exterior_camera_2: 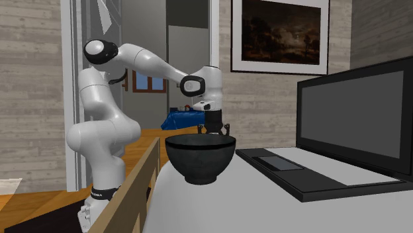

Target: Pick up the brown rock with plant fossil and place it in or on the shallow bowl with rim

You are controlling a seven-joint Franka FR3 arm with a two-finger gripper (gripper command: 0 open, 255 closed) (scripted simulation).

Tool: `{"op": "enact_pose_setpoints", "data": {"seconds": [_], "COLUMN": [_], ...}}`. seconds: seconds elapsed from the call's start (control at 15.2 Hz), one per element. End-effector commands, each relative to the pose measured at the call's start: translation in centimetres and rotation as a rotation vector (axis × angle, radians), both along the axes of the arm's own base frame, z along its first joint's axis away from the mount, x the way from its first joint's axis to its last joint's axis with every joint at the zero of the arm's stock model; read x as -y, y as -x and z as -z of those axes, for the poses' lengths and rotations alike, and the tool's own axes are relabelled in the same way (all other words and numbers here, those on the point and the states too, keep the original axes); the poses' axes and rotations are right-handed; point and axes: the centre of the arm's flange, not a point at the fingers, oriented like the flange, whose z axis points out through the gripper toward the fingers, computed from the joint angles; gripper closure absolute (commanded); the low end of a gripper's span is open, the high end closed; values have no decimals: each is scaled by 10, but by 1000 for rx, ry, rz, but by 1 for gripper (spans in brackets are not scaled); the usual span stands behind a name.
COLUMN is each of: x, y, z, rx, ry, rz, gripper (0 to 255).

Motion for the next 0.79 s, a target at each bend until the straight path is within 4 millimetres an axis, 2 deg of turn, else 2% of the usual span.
{"op": "enact_pose_setpoints", "data": {"seconds": [0.0,0.26,0.73], "x": [0,0,0], "y": [0,0,0], "z": [0,0,-37], "rx": [-1,-1,-1], "ry": [1,1,1], "rz": [0,0,0], "gripper": [255,255,255]}}
